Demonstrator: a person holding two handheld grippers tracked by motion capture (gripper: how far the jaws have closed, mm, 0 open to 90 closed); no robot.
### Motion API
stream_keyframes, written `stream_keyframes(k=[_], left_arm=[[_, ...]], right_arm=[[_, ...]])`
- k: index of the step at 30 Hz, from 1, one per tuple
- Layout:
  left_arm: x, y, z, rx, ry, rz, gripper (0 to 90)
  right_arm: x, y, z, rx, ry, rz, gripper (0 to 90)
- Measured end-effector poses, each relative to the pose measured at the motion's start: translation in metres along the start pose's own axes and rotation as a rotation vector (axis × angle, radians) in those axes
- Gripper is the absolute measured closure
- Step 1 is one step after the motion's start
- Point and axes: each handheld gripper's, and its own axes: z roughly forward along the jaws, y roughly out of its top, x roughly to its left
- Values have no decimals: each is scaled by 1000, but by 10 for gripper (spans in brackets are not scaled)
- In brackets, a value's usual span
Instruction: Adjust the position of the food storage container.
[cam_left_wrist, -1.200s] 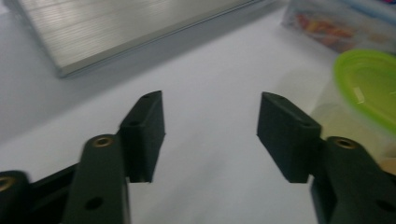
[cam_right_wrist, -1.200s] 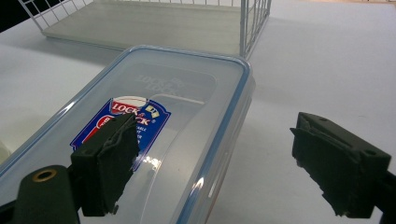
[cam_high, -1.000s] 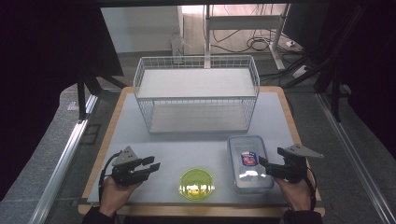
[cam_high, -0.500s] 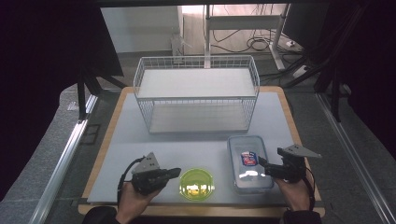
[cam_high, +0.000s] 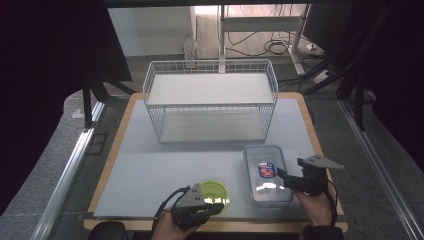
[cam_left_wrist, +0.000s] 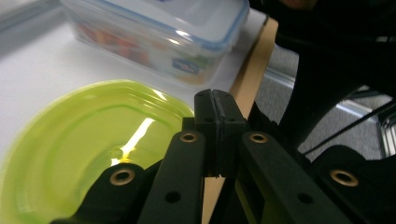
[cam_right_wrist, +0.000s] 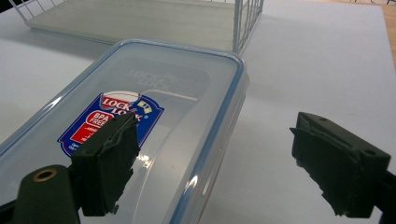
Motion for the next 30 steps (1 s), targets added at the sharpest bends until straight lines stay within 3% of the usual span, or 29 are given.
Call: stream_keyframes(k=[6, 13, 21, 25, 30], left_arm=[[-4, -4, 10, 31, 5, -11, 897], [1, -9, 16, 63, 30, -30, 897], [21, -13, 8, 48, 78, -81, 897], [36, -15, 2, 36, 126, -108, 898], [51, -18, -4, 22, 145, -137, 898]], right_arm=[[1, 0, 1, 4, 2, -4, 146], [1, 0, 0, 2, 3, 0, 147], [0, 0, 1, 4, 2, -5, 146], [1, 0, 1, 6, 3, -3, 147], [1, -1, 1, 9, 2, -3, 146]])
